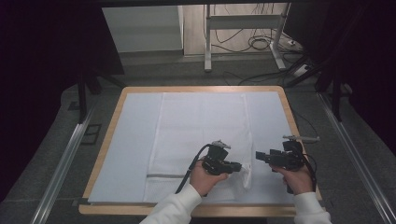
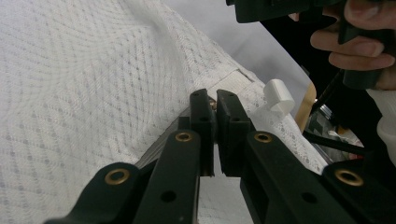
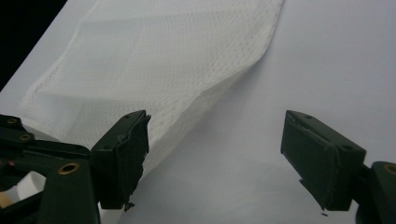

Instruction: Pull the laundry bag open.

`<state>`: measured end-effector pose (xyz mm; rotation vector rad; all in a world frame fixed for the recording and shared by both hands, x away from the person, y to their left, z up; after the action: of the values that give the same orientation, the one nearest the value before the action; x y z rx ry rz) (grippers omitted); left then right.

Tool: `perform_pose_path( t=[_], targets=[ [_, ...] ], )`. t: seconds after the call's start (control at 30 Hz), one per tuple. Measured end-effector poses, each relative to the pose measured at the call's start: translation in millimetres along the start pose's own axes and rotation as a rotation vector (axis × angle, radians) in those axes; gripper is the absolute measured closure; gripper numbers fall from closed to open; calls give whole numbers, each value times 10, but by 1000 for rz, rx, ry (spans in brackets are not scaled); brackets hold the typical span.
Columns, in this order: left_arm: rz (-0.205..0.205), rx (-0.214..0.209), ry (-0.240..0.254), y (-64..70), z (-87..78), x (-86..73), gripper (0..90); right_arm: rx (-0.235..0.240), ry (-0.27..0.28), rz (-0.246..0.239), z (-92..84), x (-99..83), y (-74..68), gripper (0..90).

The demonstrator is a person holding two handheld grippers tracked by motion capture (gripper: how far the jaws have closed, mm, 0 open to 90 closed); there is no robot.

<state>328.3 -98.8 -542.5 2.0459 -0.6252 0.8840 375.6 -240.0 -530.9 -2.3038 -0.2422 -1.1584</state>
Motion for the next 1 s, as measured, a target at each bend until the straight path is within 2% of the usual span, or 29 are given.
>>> perform_pose_path(
  t=[0.1,0.63,1.0],
  targets=[
    [-1,-2,-2,10,12,-5,868,19,-2,15,10,9,-45,236],
    [6,-1,-4,32,41,-41,868,12,-79,32,249,-124,-148,238],
    [9,-3,-9,43,66,-68,868,12,-107,49,349,-189,-169,257]
  ],
)
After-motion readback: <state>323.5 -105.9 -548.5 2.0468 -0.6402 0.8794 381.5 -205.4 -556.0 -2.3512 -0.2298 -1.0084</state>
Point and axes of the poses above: each handheld gripper's, and its own axes: z roughly forward along the jaws, x roughly out of its top, y roughly to its right, the point moved 9 cm from there along z, roughly forward along the jaws, and after that the axes turned 14 degrees about y, right-handed, at the moved point
